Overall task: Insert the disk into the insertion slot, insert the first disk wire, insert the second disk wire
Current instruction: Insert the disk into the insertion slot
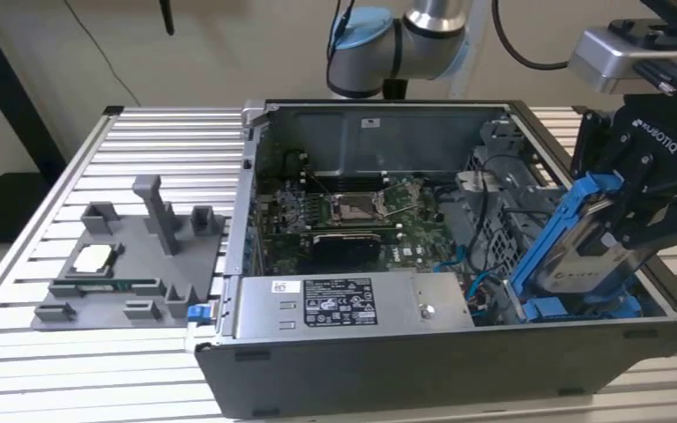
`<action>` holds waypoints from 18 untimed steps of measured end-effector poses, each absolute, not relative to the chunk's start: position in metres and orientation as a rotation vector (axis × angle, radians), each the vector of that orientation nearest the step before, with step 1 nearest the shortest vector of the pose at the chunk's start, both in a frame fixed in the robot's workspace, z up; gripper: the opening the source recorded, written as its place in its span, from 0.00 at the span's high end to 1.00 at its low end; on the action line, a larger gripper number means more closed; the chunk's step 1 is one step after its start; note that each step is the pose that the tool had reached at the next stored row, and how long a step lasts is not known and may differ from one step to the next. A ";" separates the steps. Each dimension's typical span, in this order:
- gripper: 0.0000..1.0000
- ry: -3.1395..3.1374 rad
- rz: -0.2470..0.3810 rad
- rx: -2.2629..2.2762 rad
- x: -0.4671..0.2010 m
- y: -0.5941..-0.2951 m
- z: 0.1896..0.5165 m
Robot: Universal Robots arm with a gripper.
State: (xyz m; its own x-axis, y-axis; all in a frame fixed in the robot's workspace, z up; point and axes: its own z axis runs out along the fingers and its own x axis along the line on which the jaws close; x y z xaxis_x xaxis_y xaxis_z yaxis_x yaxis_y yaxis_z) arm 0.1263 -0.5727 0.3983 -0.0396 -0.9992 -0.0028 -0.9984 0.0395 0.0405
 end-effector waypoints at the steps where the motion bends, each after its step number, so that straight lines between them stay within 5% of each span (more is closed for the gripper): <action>1: 0.67 -2.246 -0.049 2.159 0.126 -0.573 0.396; 18: 0.67 -2.246 -0.049 2.159 0.126 -0.573 0.368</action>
State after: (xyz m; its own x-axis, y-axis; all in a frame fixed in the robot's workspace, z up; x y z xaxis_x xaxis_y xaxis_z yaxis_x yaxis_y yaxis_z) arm 0.1262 -0.5727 0.3684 -0.0396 -0.9992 -0.0028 -0.9984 0.0395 0.0405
